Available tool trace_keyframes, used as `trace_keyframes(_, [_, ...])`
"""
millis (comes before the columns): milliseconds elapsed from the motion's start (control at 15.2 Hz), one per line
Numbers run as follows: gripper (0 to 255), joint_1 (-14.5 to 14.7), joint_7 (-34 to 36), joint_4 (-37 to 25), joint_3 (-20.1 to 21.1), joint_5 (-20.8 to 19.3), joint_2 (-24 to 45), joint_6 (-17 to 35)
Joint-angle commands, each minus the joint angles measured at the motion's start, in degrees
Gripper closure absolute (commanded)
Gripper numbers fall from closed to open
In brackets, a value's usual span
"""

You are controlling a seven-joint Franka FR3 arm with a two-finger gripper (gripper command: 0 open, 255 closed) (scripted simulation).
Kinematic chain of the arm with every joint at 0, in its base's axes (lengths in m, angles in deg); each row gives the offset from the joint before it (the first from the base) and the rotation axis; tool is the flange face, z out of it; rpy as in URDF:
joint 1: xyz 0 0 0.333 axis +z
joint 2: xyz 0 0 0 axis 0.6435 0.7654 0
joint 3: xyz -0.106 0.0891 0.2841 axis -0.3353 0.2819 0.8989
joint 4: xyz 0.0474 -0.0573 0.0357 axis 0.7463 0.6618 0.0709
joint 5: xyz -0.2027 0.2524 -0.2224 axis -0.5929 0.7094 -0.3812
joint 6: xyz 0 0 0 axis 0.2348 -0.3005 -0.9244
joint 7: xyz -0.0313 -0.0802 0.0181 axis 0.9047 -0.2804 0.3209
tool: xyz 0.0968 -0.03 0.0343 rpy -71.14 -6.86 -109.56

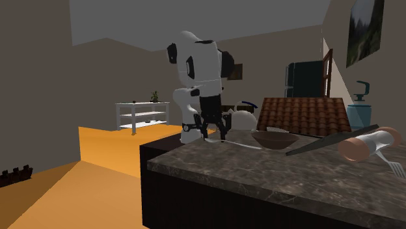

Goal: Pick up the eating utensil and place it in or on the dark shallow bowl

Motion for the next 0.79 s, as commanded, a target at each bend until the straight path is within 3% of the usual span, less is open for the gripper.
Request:
trace_keyframes(0, [255,0.0,0.0,-0.8,0.2,0.2,-0.5,-1.3])
trace_keyframes(726, [255,-0.4,-0.2,-4.9,0.9,1.6,-3.7,-8.4])
